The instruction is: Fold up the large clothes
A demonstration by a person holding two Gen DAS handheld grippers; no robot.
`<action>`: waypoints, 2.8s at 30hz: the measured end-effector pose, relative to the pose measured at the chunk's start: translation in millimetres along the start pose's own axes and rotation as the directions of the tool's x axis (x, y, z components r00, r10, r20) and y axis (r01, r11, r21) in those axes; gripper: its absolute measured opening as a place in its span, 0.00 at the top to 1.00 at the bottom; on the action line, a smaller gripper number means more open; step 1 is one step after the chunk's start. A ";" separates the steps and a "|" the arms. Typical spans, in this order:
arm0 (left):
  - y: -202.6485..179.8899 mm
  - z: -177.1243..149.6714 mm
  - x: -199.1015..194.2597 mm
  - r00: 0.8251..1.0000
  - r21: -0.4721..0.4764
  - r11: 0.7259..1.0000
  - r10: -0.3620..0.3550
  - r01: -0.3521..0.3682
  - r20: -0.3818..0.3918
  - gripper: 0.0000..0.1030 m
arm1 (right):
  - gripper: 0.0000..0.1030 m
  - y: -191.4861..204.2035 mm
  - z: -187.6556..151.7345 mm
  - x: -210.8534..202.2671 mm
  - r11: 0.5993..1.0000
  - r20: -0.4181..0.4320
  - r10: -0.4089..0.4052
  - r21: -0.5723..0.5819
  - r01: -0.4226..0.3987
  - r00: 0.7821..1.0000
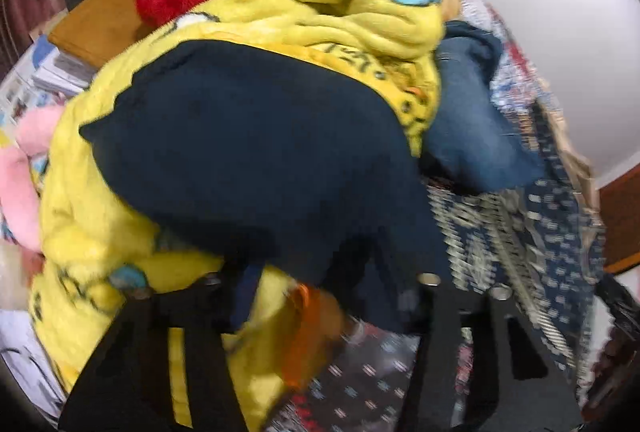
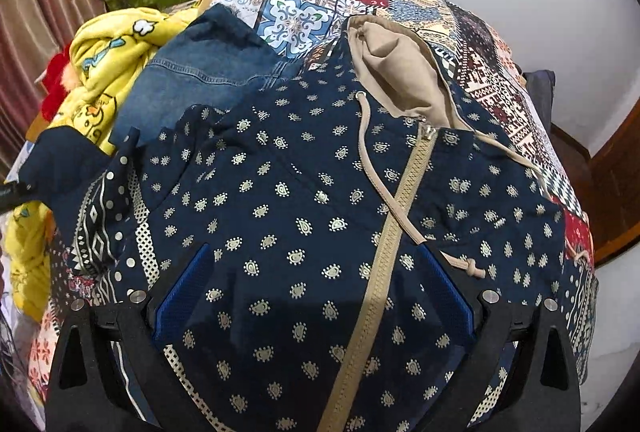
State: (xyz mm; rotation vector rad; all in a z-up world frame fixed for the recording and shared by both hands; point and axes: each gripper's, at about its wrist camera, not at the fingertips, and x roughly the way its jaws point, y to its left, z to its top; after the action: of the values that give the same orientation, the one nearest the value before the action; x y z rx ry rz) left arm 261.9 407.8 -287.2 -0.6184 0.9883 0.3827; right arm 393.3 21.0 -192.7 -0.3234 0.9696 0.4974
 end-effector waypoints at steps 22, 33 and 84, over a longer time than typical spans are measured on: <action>-142.8 34.3 -138.0 0.945 0.215 0.973 -0.150 0.088 0.292 0.98 | 0.04 -23.8 -17.7 -56.9 0.998 0.103 -0.047 -0.026 0.050 0.994; -323.4 -11.4 -143.6 0.907 0.488 0.840 -0.372 0.238 0.199 0.98 | 0.04 -76.9 -37.8 -96.8 0.995 0.175 -0.099 0.045 0.093 0.979; -240.8 -89.0 -46.4 0.999 0.557 0.830 -0.013 -0.010 0.037 0.46 | 0.04 -5.2 -33.3 -55.8 0.966 0.081 -0.058 -0.248 0.076 0.995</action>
State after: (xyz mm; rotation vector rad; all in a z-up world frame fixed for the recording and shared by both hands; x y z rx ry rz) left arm 315.7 164.9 -208.8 -0.0757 1.0006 0.0869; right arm 346.6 -13.5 -163.0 -0.5609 0.8227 0.5677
